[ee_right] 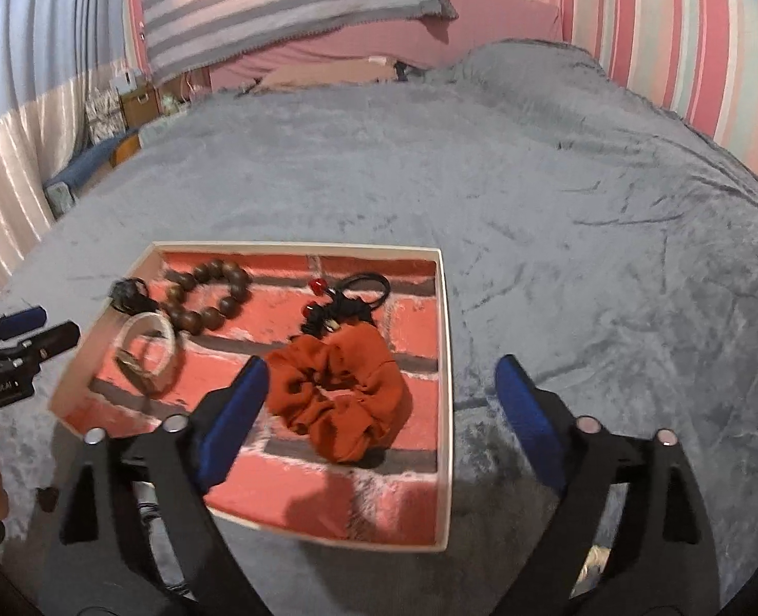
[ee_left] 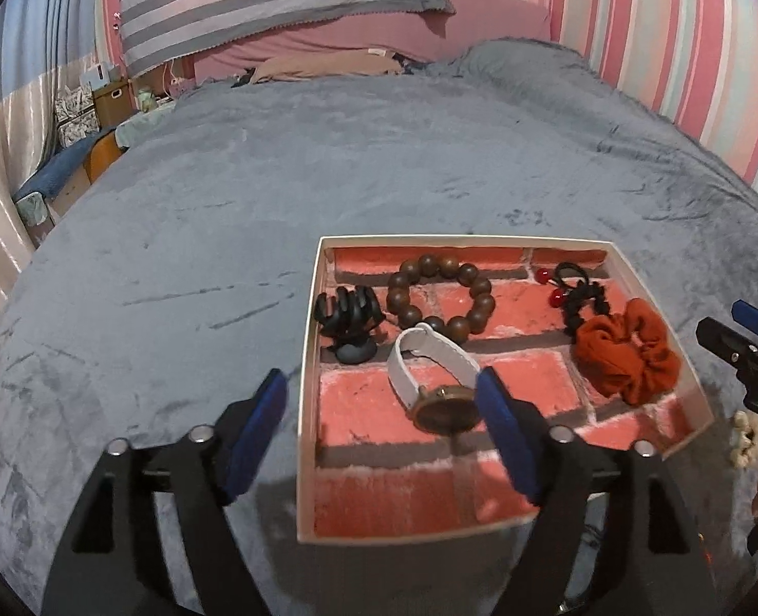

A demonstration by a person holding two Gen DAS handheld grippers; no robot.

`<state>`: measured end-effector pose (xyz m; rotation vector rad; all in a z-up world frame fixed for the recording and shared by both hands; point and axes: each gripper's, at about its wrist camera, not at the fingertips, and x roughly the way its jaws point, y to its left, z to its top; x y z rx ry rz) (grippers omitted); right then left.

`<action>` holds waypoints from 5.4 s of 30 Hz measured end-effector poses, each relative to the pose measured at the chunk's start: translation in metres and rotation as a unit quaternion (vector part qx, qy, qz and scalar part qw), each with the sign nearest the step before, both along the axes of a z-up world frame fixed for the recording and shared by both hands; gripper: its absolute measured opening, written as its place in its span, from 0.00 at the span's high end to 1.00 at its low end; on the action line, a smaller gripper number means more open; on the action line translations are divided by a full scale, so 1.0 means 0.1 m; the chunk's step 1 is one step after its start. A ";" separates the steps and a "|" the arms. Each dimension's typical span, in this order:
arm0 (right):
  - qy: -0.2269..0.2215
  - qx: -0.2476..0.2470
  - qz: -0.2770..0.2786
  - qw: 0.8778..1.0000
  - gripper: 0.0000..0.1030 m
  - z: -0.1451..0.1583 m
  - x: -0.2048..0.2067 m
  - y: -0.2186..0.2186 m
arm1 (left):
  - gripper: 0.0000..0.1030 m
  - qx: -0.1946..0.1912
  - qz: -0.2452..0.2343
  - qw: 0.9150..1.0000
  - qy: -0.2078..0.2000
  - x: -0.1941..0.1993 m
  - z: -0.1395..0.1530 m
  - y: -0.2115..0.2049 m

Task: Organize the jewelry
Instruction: 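Open both grippers to drop the items in the tray and lift away, then grasp the brown pendant necklace with the left gripper while the right grasps the black braided bracelet, then carry the necklace and braided bracelet into the tray with both grippers, then open both grippers to release the items and lift away from the tray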

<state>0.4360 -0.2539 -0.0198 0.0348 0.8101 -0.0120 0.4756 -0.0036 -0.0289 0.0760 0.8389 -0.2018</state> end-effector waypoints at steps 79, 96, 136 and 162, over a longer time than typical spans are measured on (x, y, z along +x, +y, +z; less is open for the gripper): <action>0.059 -0.013 0.050 0.997 0.86 -0.92 -0.89 1.12 | 0.73 -0.037 -0.008 0.999 0.017 -1.31 -0.78 0.67; 0.021 0.025 0.052 0.998 0.88 -0.68 -1.04 1.00 | 0.77 -0.045 -0.005 0.999 -0.010 -1.39 -0.59 0.67; -0.002 0.017 0.002 1.000 0.88 -0.21 -0.05 0.30 | 0.80 -0.033 -0.046 0.997 -0.047 -0.19 -0.06 -0.28; 0.072 -0.005 -0.004 0.997 0.86 -0.83 -0.03 0.30 | 0.79 0.004 -0.016 1.000 0.004 -0.18 -0.62 0.02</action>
